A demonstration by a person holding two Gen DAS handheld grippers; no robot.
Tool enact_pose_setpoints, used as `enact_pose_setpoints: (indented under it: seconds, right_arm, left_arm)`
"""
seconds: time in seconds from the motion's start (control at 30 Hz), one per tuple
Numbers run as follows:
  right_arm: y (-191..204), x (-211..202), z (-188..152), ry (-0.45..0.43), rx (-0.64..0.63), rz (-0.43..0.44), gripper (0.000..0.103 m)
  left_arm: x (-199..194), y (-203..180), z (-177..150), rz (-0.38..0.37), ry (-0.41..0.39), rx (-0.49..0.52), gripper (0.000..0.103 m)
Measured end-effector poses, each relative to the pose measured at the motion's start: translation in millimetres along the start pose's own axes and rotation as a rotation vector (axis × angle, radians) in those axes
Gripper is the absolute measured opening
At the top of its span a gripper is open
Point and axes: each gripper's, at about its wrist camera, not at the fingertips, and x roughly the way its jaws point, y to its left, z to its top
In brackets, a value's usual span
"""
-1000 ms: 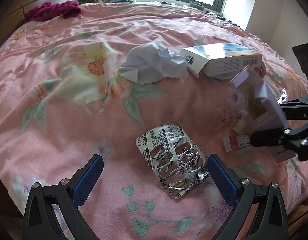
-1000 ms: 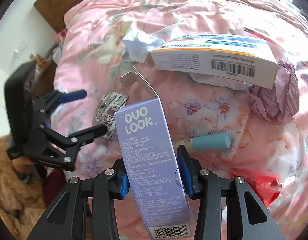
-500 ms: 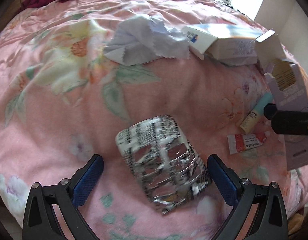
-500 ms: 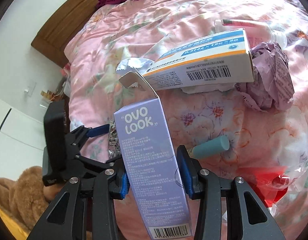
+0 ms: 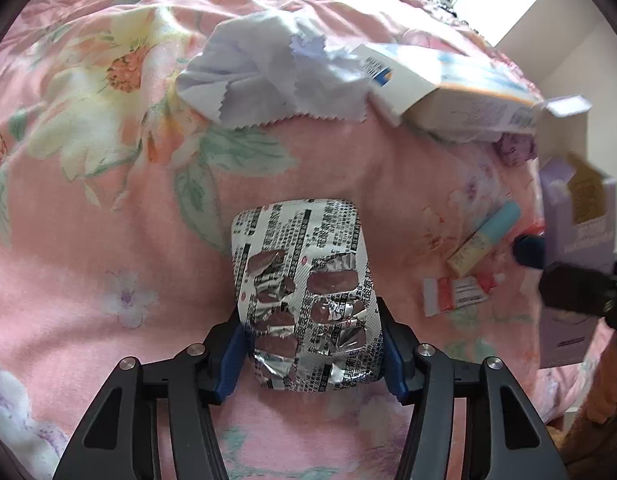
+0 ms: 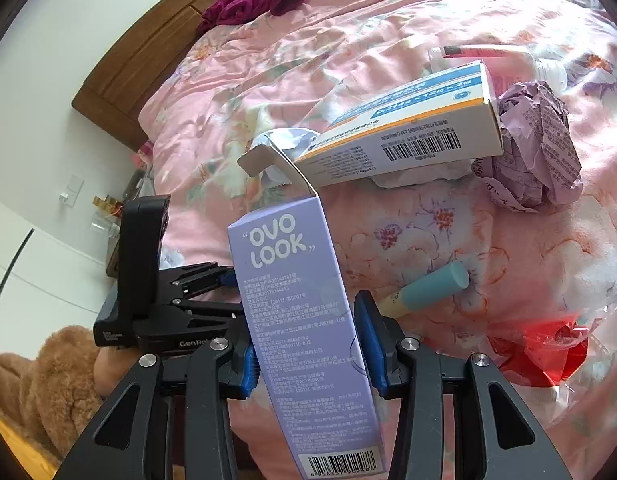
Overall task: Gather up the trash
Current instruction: 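Carry both items to the pink-rimmed bin and open the left tool over it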
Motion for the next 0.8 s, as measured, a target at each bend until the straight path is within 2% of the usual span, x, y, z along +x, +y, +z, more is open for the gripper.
enact_pose_setpoints:
  seconds: [0.2, 0.33, 0.43, 0.53, 0.6, 0.8]
  right_arm:
    - [4, -11, -4, -0.044, -0.004, -0.029, 0.042]
    - [12, -23, -5, -0.072, -0.005, -0.014, 0.042]
    - [25, -29, -3, -0.085, -0.025, 0.015, 0.042]
    - [43, -29, 0, -0.085, -0.055, 0.037, 0.042]
    - [63, -24, 2, -0.071, -0.091, 0.058, 0.042]
    - [136, 3, -4, 0.011, -0.217, 0.156, 0.042]
  left_arm:
    - [-16, -22, 4, -0.012, -0.051, 0.06, 0.056]
    - [-42, -22, 6, -0.044, -0.132, 0.048, 0.056]
    - [-69, -11, -4, -0.036, -0.183, 0.022, 0.056]
    - [-94, 0, -23, 0.006, -0.218, -0.015, 0.056]
    - [-113, 15, -42, 0.062, -0.249, -0.06, 0.056]
    - [-162, 67, -105, 0.181, -0.347, -0.269, 0.056]
